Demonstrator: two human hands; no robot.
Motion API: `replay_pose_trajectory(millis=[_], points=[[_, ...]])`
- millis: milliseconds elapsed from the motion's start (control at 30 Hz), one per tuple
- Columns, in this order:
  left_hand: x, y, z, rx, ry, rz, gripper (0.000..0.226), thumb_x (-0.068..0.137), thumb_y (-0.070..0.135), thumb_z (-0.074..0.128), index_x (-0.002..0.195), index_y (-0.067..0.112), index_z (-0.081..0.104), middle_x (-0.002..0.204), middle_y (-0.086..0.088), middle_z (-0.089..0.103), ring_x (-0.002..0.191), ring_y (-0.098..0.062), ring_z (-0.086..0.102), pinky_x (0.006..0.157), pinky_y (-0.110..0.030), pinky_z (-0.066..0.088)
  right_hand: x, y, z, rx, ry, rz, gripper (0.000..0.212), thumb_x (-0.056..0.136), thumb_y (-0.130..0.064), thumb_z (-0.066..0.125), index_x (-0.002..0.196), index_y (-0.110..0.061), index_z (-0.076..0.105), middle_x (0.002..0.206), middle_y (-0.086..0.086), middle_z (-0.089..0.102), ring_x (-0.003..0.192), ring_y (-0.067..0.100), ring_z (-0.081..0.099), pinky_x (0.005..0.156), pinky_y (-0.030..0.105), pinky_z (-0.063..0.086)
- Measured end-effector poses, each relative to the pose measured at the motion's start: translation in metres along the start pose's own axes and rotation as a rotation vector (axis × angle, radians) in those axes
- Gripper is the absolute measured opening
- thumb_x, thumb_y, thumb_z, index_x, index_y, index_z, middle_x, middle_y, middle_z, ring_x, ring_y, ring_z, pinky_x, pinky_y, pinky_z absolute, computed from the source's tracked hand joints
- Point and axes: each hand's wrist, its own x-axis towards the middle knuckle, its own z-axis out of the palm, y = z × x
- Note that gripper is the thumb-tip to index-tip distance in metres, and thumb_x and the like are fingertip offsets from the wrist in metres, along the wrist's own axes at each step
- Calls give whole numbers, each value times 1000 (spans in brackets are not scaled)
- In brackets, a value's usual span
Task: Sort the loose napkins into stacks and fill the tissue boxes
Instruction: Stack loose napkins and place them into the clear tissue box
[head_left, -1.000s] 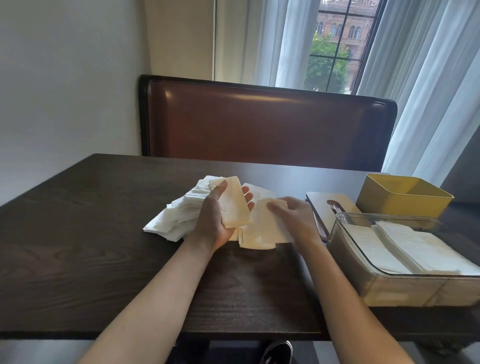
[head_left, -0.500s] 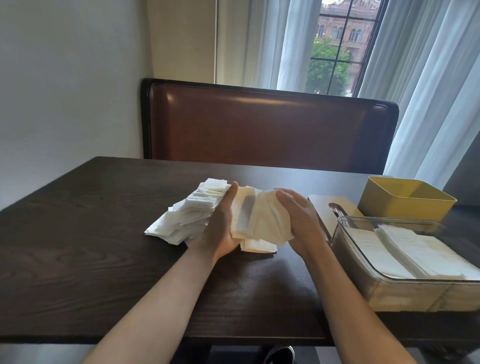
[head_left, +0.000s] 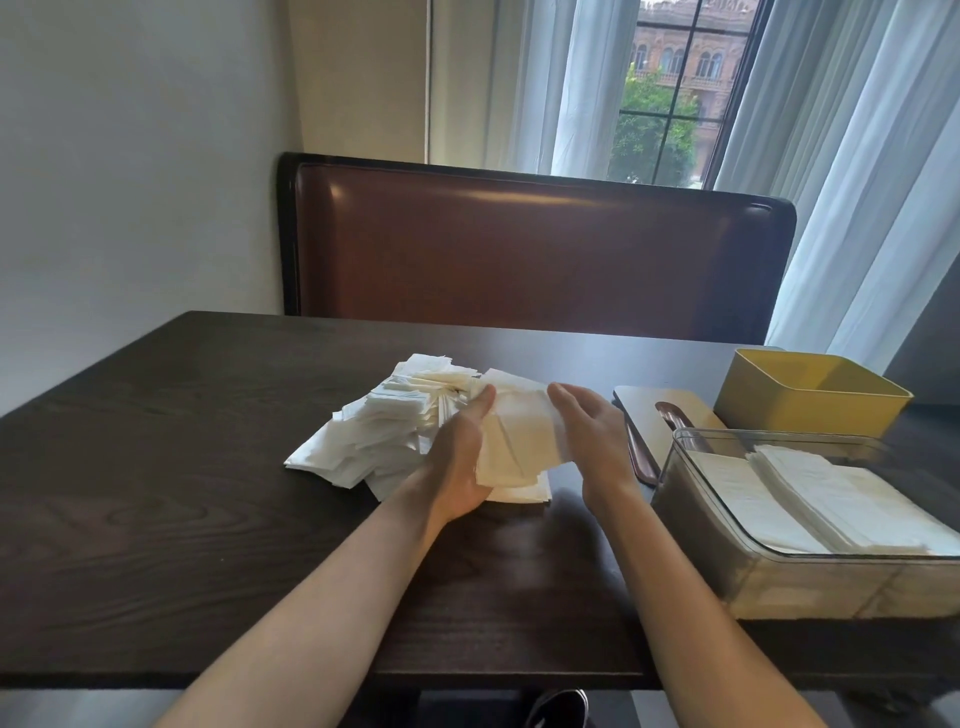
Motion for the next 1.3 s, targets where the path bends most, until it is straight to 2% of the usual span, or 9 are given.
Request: replay_pose_trajectory(millis=[133,300,467,633,767,867,1000,1200,1300], points=[[3,-1,-1,-89,63,120,56,101,57,42,136,16,58,125,-13,69,111,-31,68,82,-40,57,-5,-4,2,60,-52,29,8,92,-17,67,99,-20,70,96,2,67,84,15,61,52,15,48],[1,-2,-1,-109,13,180,62,97,66,38,124,16,63,113,-14,68,99,-27,66,81,-40,54,-8,-5,5,126,-171,35,17,92,-15,68,109,-17,69,96,-3,71,83,17,69,58,22,55],[-3,-1,-2,-152,-43,194,40,104,38,47,89,18,79,92,-9,73,81,-23,71,78,-39,54,-8,-3,6,88,-255,32,10,91,-9,68,99,-6,74,95,3,71,79,14,71,58,24,57],[-2,2,-5,-140,73,115,40,107,33,39,109,8,70,98,-11,75,89,-26,71,83,-41,54,-7,-3,6,-52,-180,15,26,97,-28,61,85,-11,77,75,0,70,59,7,58,50,19,46],[3,10,-16,-287,98,156,45,107,36,36,127,5,62,120,-15,71,111,-30,69,95,-47,54,7,12,-2,-298,28,-6,25,97,-29,60,107,-11,73,103,2,72,86,9,62,80,29,55],[2,15,-20,-434,63,133,46,100,31,48,135,2,58,127,-17,67,106,-32,71,88,-46,56,14,27,3,-674,-103,17,41,94,-35,63,129,-15,63,133,6,61,120,23,54,105,39,42],[0,18,-23,-505,9,113,43,93,32,53,128,7,60,118,-16,66,93,-29,67,87,-41,53,16,28,12,-1037,-266,29,48,95,-54,51,134,-28,57,143,2,51,132,29,38,102,39,31],[1,17,-22,-477,57,119,33,97,28,50,109,0,65,99,-14,69,76,-21,60,75,-33,48,22,28,14,-1110,-305,9,65,90,-65,50,143,-28,45,144,3,48,134,29,37,105,39,31],[4,16,-26,-455,99,125,31,94,27,53,111,3,64,100,-13,69,75,-20,62,68,-33,50,26,29,13,-1069,-344,29,53,86,-68,55,126,-35,60,128,-2,61,121,24,50,98,39,36]])
